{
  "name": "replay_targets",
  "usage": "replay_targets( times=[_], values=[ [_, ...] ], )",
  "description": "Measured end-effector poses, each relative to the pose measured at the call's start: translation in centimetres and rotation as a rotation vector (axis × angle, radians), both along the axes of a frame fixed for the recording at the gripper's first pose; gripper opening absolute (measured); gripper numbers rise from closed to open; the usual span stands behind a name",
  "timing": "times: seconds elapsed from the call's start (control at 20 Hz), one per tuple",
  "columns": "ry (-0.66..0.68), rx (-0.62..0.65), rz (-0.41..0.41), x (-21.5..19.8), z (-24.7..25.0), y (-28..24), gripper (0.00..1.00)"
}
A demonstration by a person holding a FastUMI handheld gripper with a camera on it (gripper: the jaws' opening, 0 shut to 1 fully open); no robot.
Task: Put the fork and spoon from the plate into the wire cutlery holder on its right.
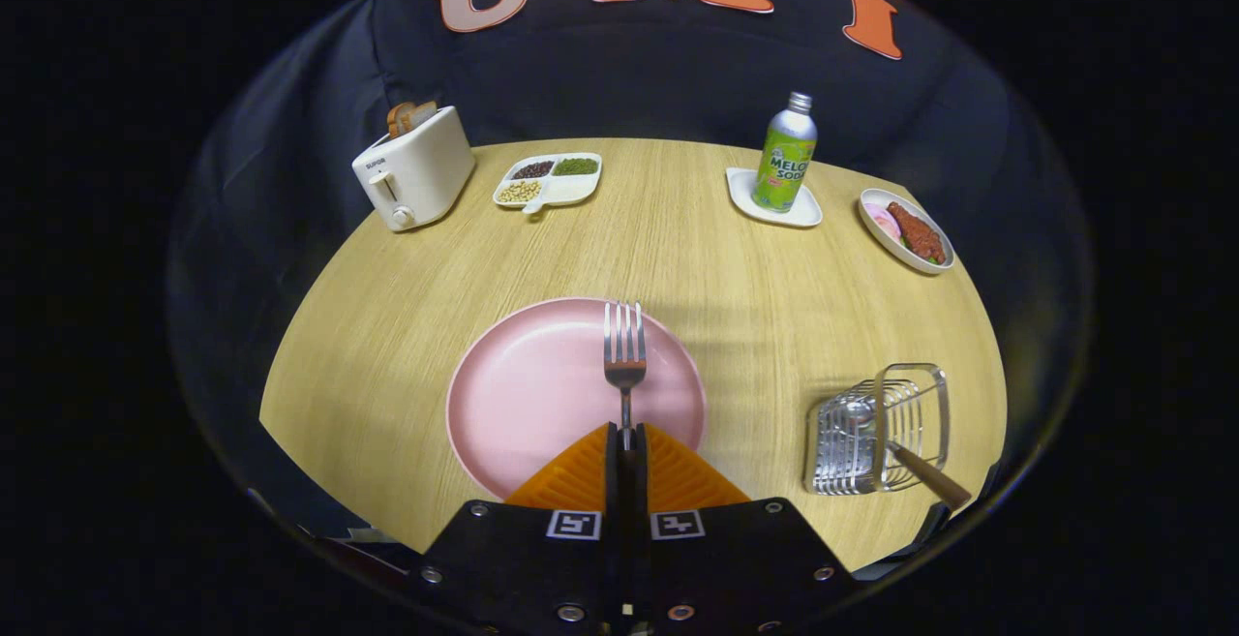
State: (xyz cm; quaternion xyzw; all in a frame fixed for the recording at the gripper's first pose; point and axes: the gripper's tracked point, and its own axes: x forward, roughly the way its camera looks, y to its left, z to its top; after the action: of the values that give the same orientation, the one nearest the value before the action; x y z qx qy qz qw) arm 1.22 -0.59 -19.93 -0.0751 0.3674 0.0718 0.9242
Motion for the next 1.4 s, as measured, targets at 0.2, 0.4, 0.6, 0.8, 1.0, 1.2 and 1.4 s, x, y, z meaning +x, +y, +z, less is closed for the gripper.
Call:
replay_targets(
  times=[0.2, 0.4, 0.6, 0.8, 1.0, 1.2, 1.4],
  values=[
    [0.005, -0.004, -0.024, -0.1, 2.1, -2.9, 0.04],
    [0.023, -0.055, -0.024, -0.5, 3.5, -5.9, 0.04],
    [0.074, -0.068, -0.039, -1.2, 4.2, -8.1, 0.04],
    [0.121, -0.115, -0.042, -2.2, 4.9, -10.8, 0.04],
    [0.200, -0.154, -0.040, -3.5, 5.1, -13.3, 0.04],
    [0.271, -0.249, -0.020, -4.0, 5.1, -16.3, 0.04],
    [0.350, -0.299, 0.027, -4.1, 4.9, -17.4, 0.04]
  ],
)
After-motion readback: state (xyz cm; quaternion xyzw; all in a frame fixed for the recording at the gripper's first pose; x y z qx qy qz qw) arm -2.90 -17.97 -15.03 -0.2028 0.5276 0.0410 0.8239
